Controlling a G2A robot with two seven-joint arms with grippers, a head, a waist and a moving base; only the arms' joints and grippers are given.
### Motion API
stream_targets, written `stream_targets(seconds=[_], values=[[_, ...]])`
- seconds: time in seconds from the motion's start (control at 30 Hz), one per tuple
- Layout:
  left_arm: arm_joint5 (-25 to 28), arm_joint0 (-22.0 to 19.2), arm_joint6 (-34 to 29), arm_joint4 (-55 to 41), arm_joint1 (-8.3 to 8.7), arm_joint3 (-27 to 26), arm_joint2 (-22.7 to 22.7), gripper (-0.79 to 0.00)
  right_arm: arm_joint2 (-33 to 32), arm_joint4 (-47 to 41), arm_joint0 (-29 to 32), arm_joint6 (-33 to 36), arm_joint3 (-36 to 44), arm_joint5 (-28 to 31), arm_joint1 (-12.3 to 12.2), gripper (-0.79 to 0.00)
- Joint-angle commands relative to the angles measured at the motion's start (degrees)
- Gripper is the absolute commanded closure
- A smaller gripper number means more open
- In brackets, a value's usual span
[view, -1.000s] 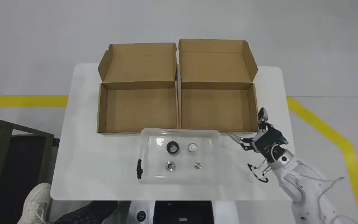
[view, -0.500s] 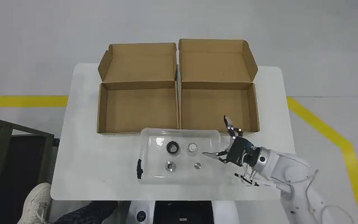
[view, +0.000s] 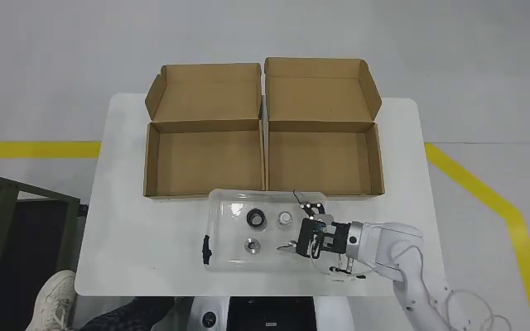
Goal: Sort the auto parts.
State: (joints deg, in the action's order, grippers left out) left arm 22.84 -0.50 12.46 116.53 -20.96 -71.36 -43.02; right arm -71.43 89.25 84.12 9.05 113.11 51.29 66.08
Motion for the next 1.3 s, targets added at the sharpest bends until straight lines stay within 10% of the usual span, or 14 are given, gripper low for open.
stream_targets(seconds=[0.0, 0.3, 0.63, 0.77, 1.27], values=[[0.00, 0.00, 0.00, 0.00, 0.00, 0.00, 0.00, -0.785, 0.84, 1.32, -0.11, -0.05, -0.37, -0.07, -0.06, -0.785], [0.00, 0.00, 0.00, 0.00, 0.00, 0.00, 0.00, -0.785, 2.50, 3.29, -0.57, -0.74, -1.52, 0.13, -0.49, -0.785], [0.00, 0.00, 0.00, 0.00, 0.00, 0.00, 0.00, -0.785, 3.53, 3.44, -1.62, -0.20, -2.92, -0.38, -0.84, -0.446], [0.00, 0.00, 0.00, 0.00, 0.00, 0.00, 0.00, -0.785, 3.77, 3.24, -2.23, 0.42, -3.60, -0.88, -0.94, -0.496], [0.00, 0.00, 0.00, 0.00, 0.00, 0.00, 0.00, -0.785, 5.09, 3.28, -4.51, 1.92, -5.27, -2.56, -1.25, -0.160]])
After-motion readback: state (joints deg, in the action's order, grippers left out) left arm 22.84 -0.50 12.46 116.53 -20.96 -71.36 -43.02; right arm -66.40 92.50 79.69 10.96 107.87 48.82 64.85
